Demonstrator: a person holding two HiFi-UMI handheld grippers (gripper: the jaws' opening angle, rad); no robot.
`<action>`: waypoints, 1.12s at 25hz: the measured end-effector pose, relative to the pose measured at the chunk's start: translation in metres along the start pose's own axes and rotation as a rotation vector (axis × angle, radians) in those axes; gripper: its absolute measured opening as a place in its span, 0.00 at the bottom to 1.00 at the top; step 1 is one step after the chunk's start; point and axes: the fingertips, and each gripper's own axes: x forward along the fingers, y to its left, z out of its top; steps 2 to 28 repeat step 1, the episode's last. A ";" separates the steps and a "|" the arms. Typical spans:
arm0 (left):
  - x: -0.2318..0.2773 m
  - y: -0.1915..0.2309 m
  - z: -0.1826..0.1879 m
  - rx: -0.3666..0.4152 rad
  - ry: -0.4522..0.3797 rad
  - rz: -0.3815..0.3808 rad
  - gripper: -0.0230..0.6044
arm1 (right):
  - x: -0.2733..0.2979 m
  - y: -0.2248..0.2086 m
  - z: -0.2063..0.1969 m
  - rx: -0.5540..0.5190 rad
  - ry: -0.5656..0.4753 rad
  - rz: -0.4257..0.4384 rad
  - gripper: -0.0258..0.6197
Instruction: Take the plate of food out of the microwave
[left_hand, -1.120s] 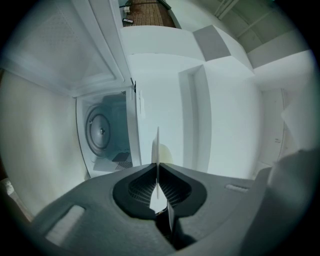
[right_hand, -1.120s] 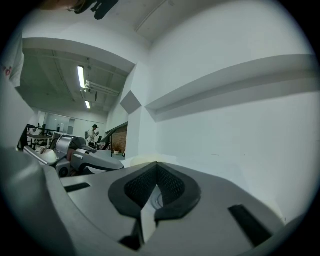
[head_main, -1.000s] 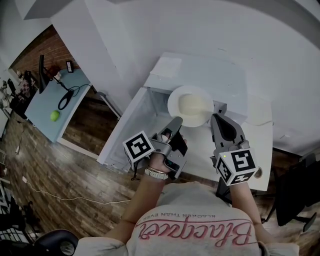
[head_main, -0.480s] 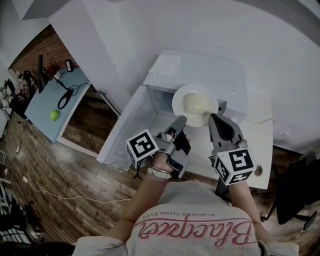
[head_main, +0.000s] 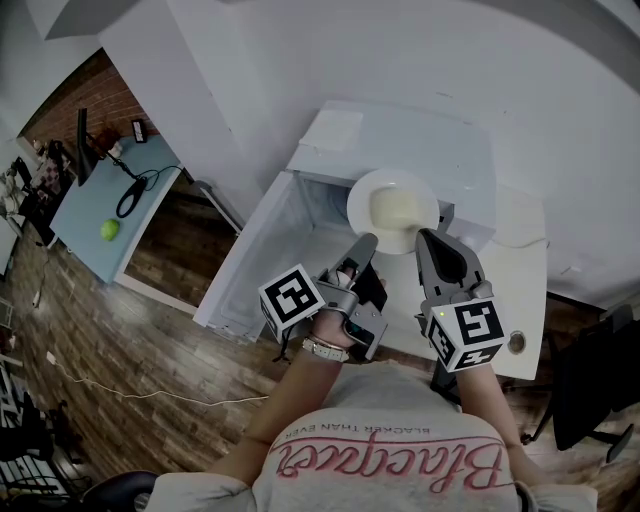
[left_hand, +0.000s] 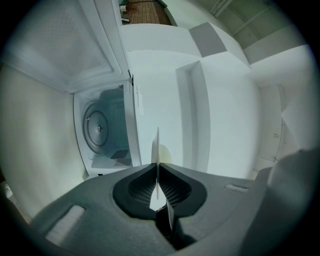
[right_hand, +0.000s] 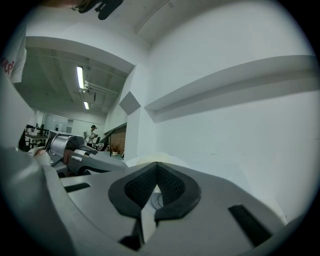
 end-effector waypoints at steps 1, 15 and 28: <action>0.000 0.000 0.000 0.001 -0.004 0.000 0.07 | 0.000 0.000 0.000 -0.001 0.000 -0.001 0.06; 0.000 0.000 0.000 0.001 -0.004 0.000 0.07 | 0.000 0.000 0.000 -0.001 0.000 -0.001 0.06; 0.000 0.000 0.000 0.001 -0.004 0.000 0.07 | 0.000 0.000 0.000 -0.001 0.000 -0.001 0.06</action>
